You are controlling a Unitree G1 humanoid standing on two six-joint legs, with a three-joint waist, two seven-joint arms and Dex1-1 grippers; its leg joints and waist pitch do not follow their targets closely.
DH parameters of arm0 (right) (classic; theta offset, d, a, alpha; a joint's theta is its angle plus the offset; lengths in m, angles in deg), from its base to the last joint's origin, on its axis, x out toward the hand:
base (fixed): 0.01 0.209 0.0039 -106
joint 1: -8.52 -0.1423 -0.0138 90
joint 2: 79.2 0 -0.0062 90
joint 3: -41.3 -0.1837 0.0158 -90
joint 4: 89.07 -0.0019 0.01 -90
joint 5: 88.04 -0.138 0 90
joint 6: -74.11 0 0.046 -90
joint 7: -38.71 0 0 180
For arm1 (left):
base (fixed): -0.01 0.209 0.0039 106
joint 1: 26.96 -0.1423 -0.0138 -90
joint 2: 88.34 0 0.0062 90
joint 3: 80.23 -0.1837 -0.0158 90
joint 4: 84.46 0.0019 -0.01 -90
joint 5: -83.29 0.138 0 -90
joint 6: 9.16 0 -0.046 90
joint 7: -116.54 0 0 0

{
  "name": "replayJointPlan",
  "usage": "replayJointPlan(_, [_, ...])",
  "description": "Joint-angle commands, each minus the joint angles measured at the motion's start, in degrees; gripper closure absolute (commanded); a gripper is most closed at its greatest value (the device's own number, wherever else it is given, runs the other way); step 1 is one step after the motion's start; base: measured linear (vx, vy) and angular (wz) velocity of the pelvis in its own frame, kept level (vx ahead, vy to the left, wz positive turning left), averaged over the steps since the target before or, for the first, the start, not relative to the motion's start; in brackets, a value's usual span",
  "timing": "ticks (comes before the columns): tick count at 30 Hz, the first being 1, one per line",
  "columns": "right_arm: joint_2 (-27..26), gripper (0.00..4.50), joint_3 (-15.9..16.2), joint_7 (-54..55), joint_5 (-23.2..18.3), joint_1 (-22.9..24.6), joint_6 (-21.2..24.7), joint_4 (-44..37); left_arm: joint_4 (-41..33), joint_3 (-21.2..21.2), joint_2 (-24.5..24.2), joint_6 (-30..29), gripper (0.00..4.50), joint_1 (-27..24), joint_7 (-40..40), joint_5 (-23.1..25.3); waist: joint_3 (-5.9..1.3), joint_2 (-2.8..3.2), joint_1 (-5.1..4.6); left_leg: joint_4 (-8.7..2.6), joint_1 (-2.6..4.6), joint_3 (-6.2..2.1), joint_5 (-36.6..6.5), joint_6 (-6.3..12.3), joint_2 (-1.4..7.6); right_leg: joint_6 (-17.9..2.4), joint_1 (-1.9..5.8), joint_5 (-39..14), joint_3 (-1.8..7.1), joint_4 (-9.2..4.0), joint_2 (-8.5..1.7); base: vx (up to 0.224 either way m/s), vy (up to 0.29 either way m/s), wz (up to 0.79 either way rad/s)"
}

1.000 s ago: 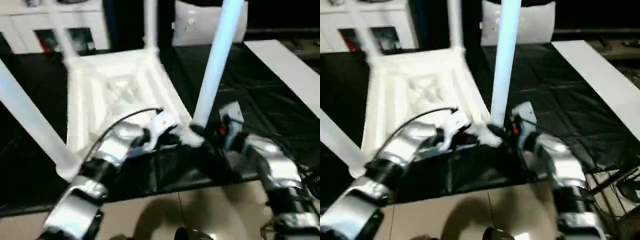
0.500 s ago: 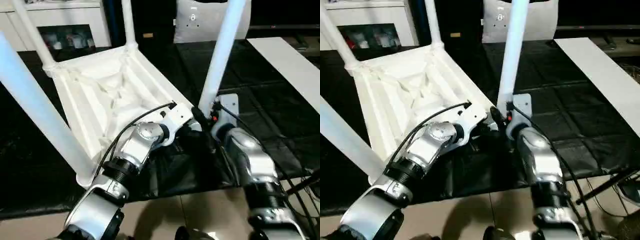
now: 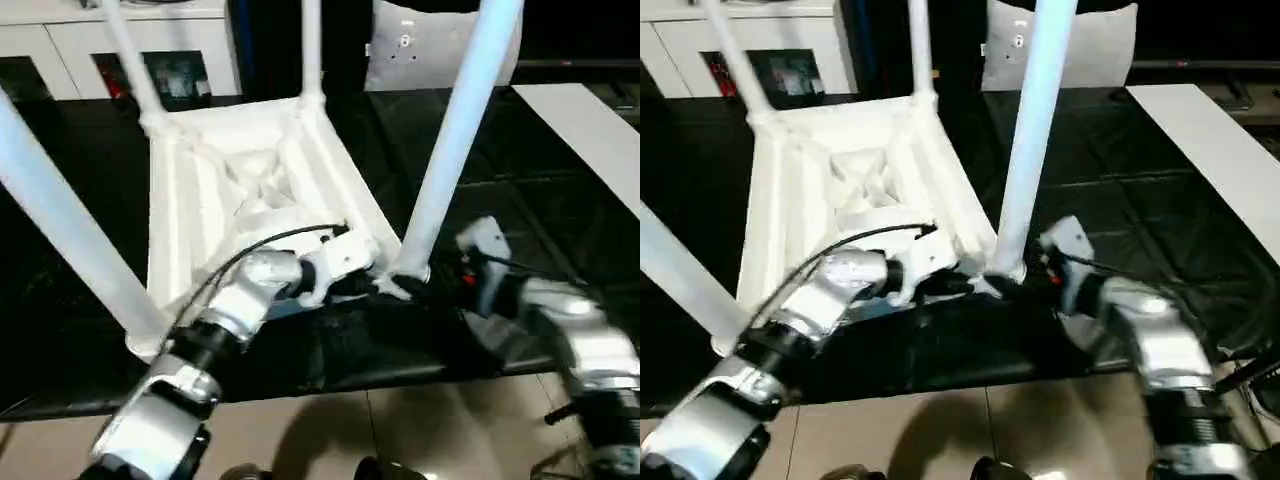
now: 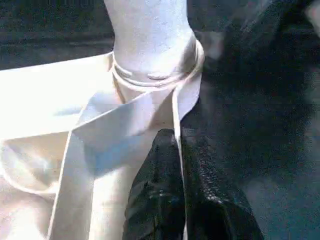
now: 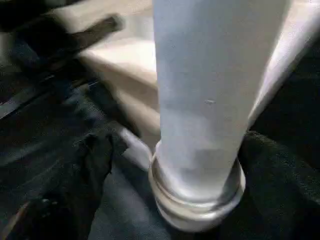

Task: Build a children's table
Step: Rotate leg to tighten

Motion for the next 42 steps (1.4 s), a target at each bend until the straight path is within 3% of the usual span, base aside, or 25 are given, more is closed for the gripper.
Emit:
replayJointPlan(1, [1.9,0.31,1.7,-5.9,-0.9,-0.1,-3.3,-0.7,-0.6,-1.2,-0.9,3.3,4.50,-0.4,-6.0,-2.1,-4.10,-0.90,0.28,-3.51,-0.10,-2.30,-5.5,7.89,4.29,-0.8,3.88,-20.4,4.81,-4.31,-5.60,0.000,0.000,0.00])
replayJointPlan(6, [3.9,0.31,2.7,-13.8,-2.2,-1.2,-7.2,1.4,-0.9,-2.9,-4.6,6.6,4.50,-0.4,-14.2,-2.7,-4.19,-0.73,0.87,-3.58,0.01,-2.38,-4.6,8.19,4.94,-3.1,3.70,-17.0,5.09,-3.51,-5.71,0.000,0.000,0.00])
replayJointPlan(11, [4.6,0.58,4.7,-20.4,-4.0,-2.4,-6.3,2.9,-0.2,-3.7,-6.6,9.3,4.50,0.2,-19.3,-3.2,-4.20,-0.82,1.99,-3.63,0.18,-2.26,-3.2,8.45,5.21,-4.7,3.62,-15.5,5.31,-3.02,-5.86,0.000,0.000,0.00])
replayJointPlan(18, [2.7,1.14,7.1,-23.0,-2.8,-4.2,-8.0,6.2,-0.8,-4.3,-7.8,10.6,4.50,0.5,-22.6,-3.7,-4.16,-0.82,2.25,-3.72,0.16,-2.13,-3.6,7.19,5.09,-4.8,3.71,-16.6,5.38,-3.17,-6.01,0.000,0.000,0.00])
replayJointPlan(19, [2.5,1.38,7.3,-23.1,-2.9,-4.5,-8.1,6.5,-0.6,-4.3,-7.7,10.7,4.50,0.6,-22.7,-3.7,-4.16,-0.81,2.28,-3.73,0.20,-2.13,-3.7,6.96,5.12,-4.7,3.69,-16.9,5.37,-3.20,-6.02,0.000,0.000,0.00])
replayJointPlan(25, [2.0,1.92,7.8,-24.0,-3.4,-4.8,-7.8,6.9,-0.7,-4.3,-7.6,11.0,4.50,0.6,-23.2,-3.9,-4.23,-0.87,2.47,-3.73,0.20,-2.16,-3.1,6.88,5.21,-4.8,3.71,-16.0,5.51,-2.98,-6.06,0.000,0.000,0.00])
replayJointPlan(32, [2.1,2.43,8.1,-26.3,-5.8,-3.8,-4.0,5.3,-0.8,-3.7,-7.7,9.9,4.50,0.3,-23.3,-4.6,-4.19,-0.93,2.68,-3.79,0.36,-2.16,-2.8,7.09,5.36,-4.8,3.62,-16.3,5.51,-3.03,-6.02,0.000,0.000,0.00])
replayJointPlan(35, [0.0,2.50,7.3,-21.9,-7.5,-1.9,-0.7,1.0,-0.7,-2.8,-6.7,7.5,4.50,0.0,-21.1,-4.8,-4.25,-0.97,2.71,-3.77,0.30,-2.16,-2.6,6.84,5.40,-5.0,3.68,-16.0,5.60,-2.97,-6.12,0.000,0.000,0.00])
replayJointPlan(37, [-1.0,2.51,7.1,-19.0,-7.4,-1.3,0.4,-0.6,-0.8,-2.4,-6.0,6.1,4.50,0.0,-19.8,-4.9,-4.17,-1.03,2.70,-3.88,0.33,-2.23,-2.5,6.49,5.47,-4.7,3.57,-16.3,5.62,-2.99,-6.13,0.000,0.000,0.00])
replayJointPlan(38, [-2.5,2.51,7.0,-14.7,-6.9,-0.7,2.4,-2.5,-1.3,-1.8,-4.8,3.8,4.50,0.0,-18.0,-5.3,-3.96,-1.00,2.61,-3.97,0.33,-2.11,-3.8,5.53,5.10,-3.8,3.63,-19.0,5.45,-3.57,-6.17,0.000,0.000,0.00])
replayJointPlan(42, [-7.6,2.52,5.3,-2.8,-3.6,-1.0,3.0,-2.4,-2.3,-0.9,-1.8,-0.9,4.50,0.2,-11.6,-4.6,-3.58,-0.84,1.87,-4.04,0.74,-1.98,-7.6,2.83,4.18,-0.2,3.43,-28.2,4.77,-5.40,-6.00,0.000,0.000,0.00])
